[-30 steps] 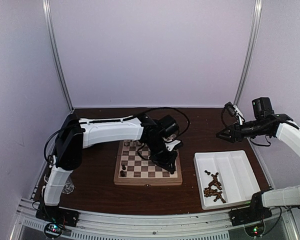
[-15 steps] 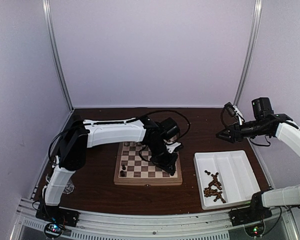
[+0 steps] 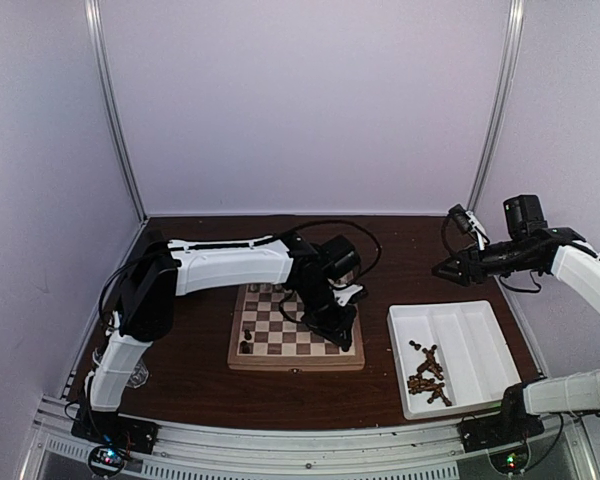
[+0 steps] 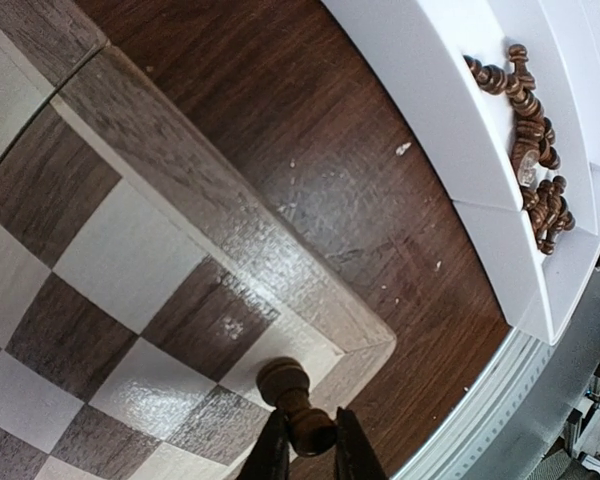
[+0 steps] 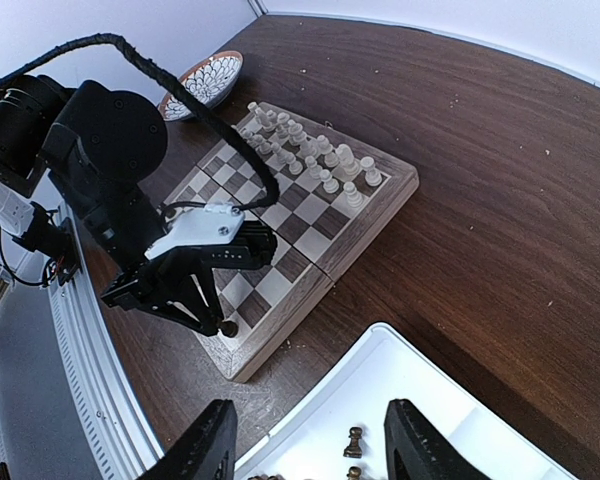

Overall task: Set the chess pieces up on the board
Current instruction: Reset both arms, then pick up the pawn from the storage box.

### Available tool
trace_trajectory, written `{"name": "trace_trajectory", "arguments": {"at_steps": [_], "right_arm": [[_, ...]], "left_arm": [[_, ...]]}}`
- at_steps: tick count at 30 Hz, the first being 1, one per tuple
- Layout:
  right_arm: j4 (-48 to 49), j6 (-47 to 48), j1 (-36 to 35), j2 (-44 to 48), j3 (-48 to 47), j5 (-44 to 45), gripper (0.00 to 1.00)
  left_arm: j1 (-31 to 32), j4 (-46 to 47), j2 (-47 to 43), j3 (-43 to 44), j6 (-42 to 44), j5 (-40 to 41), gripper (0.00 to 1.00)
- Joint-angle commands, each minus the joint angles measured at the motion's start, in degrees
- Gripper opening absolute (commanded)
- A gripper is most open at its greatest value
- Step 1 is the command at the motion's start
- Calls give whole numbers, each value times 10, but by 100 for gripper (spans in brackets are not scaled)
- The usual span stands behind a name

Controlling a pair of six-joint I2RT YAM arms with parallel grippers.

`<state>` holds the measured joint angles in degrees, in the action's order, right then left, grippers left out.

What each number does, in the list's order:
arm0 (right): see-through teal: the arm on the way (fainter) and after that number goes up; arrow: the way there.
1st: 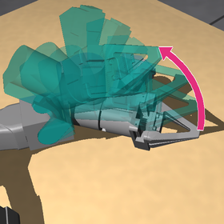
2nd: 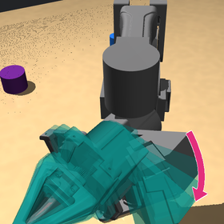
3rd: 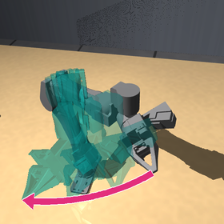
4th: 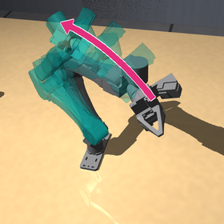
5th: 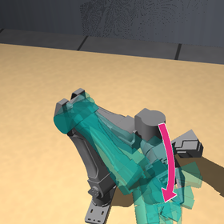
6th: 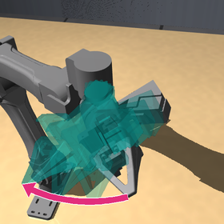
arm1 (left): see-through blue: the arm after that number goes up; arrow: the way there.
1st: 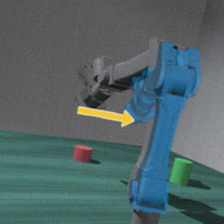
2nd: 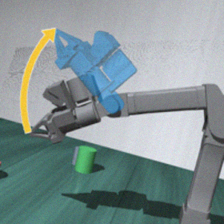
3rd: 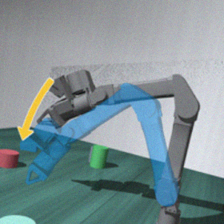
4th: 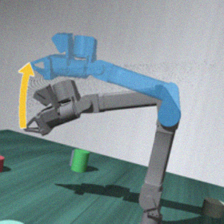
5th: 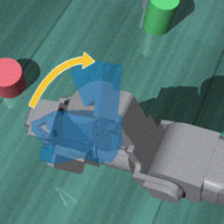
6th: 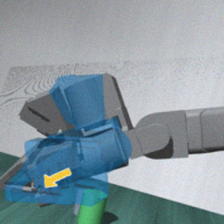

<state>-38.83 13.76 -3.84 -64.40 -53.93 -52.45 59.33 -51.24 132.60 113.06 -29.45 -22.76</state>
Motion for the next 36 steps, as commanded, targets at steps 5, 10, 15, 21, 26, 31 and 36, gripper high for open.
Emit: {"name": "trace_trajectory", "arguments": {"at_steps": [5,10,15,21,26,31,36], "right_arm": [[1,7,3,-3,5,-6,54],[1,7,3,-3,4,-7,54],[1,7,3,-4,5,-7,54],[-39,48,3,-2,-7,11,54],[-147,190,2,0,-25,54,52],[-196,318,-33,-4,26,157,45],[-118,314,-126,-24,100,300,42]], "left_arm": [[-3,-4,11,14,6,-18,19],[-3,-4,11,14,5,-18,24],[-3,-3,10,15,4,-18,30],[-3,-32,-26,16,11,21,33],[-4,-113,-97,7,58,95,40],[-5,-98,-178,-60,73,136,43],[-5,30,-243,-154,36,148,43]]}}
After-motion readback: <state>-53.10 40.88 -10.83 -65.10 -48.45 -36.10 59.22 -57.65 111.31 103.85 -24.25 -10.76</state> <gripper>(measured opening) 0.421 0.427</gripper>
